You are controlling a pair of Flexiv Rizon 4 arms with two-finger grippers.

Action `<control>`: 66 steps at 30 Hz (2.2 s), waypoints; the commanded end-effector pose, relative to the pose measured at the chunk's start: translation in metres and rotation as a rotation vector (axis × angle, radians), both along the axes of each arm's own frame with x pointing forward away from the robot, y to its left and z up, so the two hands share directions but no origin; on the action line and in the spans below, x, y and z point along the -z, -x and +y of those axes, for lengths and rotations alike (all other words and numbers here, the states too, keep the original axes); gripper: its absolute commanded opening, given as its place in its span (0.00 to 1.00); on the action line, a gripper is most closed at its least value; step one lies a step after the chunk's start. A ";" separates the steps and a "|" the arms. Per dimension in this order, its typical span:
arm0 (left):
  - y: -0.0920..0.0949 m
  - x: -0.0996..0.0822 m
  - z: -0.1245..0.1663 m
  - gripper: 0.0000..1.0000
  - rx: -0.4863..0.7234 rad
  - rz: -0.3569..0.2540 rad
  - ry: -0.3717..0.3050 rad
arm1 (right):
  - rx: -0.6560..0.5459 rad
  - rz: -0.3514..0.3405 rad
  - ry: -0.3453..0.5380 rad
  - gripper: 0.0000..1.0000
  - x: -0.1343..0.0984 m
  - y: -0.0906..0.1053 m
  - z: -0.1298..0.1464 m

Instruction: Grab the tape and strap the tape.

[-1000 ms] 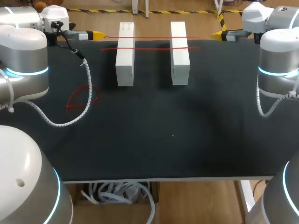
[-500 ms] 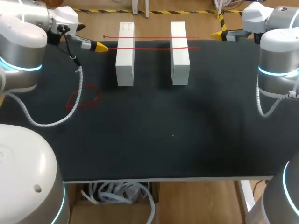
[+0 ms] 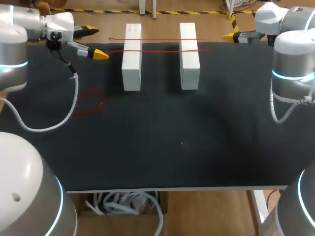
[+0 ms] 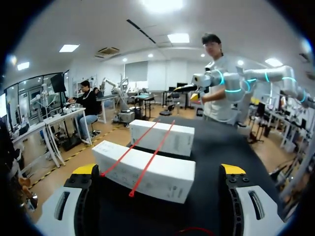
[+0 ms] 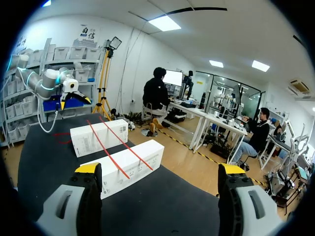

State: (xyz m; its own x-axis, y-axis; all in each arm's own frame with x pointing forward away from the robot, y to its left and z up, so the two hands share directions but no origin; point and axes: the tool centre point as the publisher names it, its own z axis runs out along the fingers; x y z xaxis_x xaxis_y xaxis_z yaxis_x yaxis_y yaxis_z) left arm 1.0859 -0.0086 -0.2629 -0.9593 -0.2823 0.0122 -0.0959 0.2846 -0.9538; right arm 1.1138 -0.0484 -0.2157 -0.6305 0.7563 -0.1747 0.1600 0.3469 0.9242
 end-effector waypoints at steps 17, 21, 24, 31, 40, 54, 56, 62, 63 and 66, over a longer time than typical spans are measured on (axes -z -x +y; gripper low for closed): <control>-0.016 0.033 -0.011 0.46 0.044 -0.039 0.123 | -0.001 -0.003 -0.002 1.00 0.001 0.000 0.000; -0.022 0.041 -0.012 0.43 0.071 -0.033 0.121 | -0.001 -0.003 -0.002 1.00 0.001 0.000 0.000; -0.027 0.045 -0.011 0.48 0.081 -0.034 0.119 | -0.001 -0.003 -0.002 1.00 0.001 0.000 0.000; -0.034 0.051 -0.008 0.49 0.129 -0.036 0.104 | -0.001 -0.003 -0.002 1.00 0.001 0.000 0.000; -0.041 0.057 -0.003 0.47 0.174 -0.040 0.135 | -0.001 -0.003 -0.002 1.00 0.001 0.000 0.000; -0.045 0.068 -0.001 0.37 0.199 -0.030 0.161 | -0.001 -0.003 -0.002 1.00 0.001 0.000 0.000; -0.045 0.068 -0.001 0.33 0.199 -0.030 0.165 | -0.001 -0.003 -0.002 1.00 0.001 0.000 0.000; -0.047 0.070 -0.004 0.23 0.217 -0.028 0.171 | -0.001 -0.003 -0.002 1.00 0.001 0.000 0.000; -0.047 0.071 -0.004 0.22 0.217 -0.029 0.172 | -0.001 -0.003 -0.002 1.00 0.001 0.000 0.000; -0.048 0.072 -0.003 0.00 0.210 -0.027 0.179 | -0.001 -0.003 -0.002 1.00 0.001 0.000 0.000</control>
